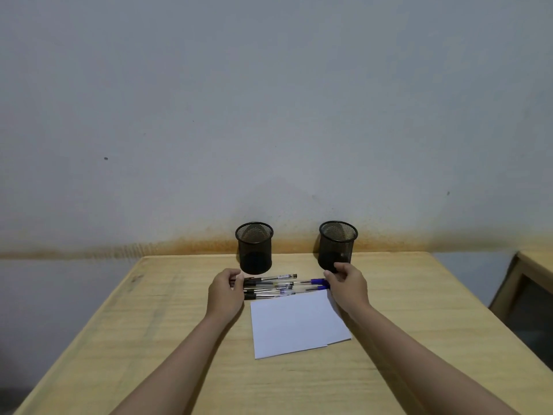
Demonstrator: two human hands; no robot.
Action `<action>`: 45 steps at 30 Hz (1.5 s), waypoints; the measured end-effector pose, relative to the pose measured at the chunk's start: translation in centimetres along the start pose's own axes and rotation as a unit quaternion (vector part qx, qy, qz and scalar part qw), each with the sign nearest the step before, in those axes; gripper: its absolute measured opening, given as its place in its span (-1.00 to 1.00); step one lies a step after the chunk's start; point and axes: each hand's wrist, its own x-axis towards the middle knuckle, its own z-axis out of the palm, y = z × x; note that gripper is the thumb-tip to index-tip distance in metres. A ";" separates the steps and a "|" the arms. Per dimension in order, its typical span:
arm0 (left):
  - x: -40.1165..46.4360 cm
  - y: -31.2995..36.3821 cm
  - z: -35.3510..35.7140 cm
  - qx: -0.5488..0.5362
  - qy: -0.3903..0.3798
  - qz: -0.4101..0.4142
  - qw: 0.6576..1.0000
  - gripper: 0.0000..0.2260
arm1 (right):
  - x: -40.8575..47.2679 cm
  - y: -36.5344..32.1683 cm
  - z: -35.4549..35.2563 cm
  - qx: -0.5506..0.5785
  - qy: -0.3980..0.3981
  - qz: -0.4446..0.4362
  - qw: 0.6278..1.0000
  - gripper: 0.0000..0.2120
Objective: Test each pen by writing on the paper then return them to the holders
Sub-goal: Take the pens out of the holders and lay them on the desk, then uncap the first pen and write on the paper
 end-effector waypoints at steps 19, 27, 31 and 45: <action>-9.2 -0.7 -1.9 0.221 -0.192 0.212 0.933 -0.54 | -3.8 -2.5 3.1 -0.151 -0.131 -0.259 0.945 -0.80; -9.4 -0.9 -1.8 0.186 -0.168 0.211 0.945 -0.50 | -3.6 -3.4 5.2 -0.194 -0.220 -0.246 0.924 -0.83; -9.1 -0.8 -1.7 0.161 -0.143 0.216 0.952 -0.55 | -3.2 -3.7 5.6 -0.230 -0.233 -0.254 0.910 -0.83; -9.0 -0.5 -2.1 0.160 0.042 0.237 0.957 -0.75 | -4.1 -5.3 2.2 0.000 -0.208 -0.201 0.957 -0.86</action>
